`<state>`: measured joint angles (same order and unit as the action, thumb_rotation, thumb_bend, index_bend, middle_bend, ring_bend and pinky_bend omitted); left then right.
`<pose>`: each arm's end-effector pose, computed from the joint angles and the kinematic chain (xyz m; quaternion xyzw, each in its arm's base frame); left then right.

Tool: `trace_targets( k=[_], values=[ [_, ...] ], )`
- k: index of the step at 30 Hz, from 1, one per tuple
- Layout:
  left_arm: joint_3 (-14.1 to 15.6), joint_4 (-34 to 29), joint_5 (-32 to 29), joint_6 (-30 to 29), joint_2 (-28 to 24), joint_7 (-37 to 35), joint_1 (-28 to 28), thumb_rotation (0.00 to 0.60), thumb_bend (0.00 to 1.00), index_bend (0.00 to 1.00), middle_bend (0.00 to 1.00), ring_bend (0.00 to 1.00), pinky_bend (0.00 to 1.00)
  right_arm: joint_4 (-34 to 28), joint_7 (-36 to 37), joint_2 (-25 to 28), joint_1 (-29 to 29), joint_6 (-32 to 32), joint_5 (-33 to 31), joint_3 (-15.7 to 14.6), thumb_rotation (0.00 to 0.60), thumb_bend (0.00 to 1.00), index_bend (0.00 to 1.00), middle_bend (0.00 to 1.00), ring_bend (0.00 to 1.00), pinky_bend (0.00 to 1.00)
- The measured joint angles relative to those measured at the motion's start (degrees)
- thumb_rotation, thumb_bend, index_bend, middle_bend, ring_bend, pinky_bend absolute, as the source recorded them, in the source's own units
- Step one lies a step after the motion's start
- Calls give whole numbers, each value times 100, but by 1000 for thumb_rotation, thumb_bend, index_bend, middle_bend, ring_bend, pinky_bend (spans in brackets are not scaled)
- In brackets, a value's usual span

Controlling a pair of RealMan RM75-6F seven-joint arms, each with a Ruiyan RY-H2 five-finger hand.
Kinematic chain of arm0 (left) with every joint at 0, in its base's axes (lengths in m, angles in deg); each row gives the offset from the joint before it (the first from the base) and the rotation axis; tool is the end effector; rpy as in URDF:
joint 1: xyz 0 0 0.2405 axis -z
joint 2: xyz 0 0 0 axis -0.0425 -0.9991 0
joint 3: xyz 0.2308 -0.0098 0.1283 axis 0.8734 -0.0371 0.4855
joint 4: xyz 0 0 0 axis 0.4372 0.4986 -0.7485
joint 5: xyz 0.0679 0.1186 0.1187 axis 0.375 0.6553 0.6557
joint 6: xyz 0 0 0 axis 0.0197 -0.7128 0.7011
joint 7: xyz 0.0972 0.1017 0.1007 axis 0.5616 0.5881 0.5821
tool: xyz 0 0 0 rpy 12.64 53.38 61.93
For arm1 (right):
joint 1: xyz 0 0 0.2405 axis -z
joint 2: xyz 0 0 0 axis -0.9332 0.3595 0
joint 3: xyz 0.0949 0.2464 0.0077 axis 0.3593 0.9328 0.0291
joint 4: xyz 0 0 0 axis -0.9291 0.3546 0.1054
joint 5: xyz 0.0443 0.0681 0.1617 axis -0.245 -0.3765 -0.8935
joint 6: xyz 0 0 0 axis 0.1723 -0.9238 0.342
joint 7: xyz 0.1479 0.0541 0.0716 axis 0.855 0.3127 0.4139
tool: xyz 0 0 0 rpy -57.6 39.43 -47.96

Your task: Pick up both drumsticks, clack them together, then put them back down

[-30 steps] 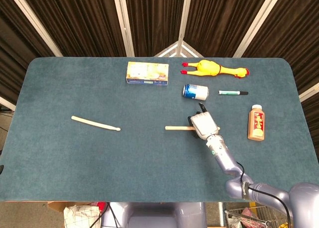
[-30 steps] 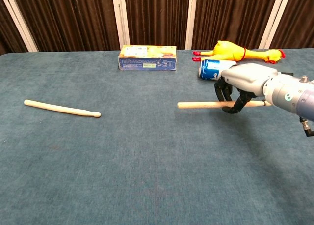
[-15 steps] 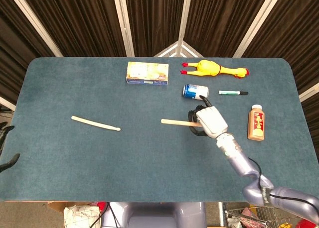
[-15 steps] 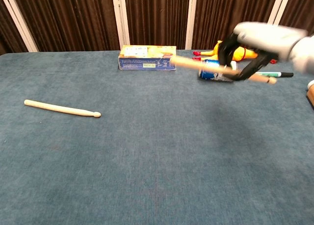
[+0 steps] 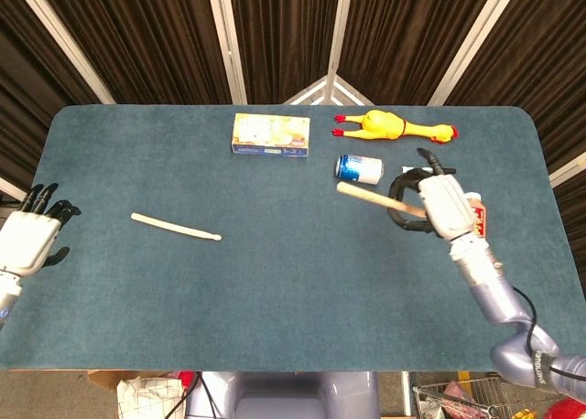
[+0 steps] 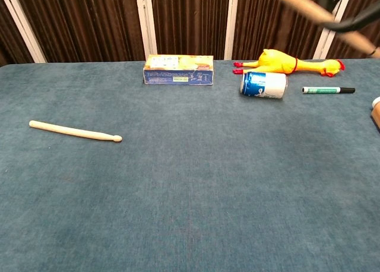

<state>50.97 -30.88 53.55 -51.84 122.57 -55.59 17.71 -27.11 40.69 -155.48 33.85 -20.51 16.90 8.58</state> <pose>-0.2993 0.3096 0.1902 -0.7248 -0.2528 -0.2444 0.5924 -0.1632 -0.3762 0.1680 0.6258 -0.3873 0.5517 0.3923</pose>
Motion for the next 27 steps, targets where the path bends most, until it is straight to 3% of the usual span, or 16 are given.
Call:
trace_targets(
  k=[14,27],
  values=[
    [20,1602,91,694,1150,-1212,842,600,350,405,335,0,0,-130,467,388,302,-171,-367,226,600,413,677,605,383,46],
    [275,3528,377,1139,2431,-2277,1540,600,350,440,378,4,0,-25,894,676,559,-235,-694,425,600,413,677,606,383,46]
  ],
)
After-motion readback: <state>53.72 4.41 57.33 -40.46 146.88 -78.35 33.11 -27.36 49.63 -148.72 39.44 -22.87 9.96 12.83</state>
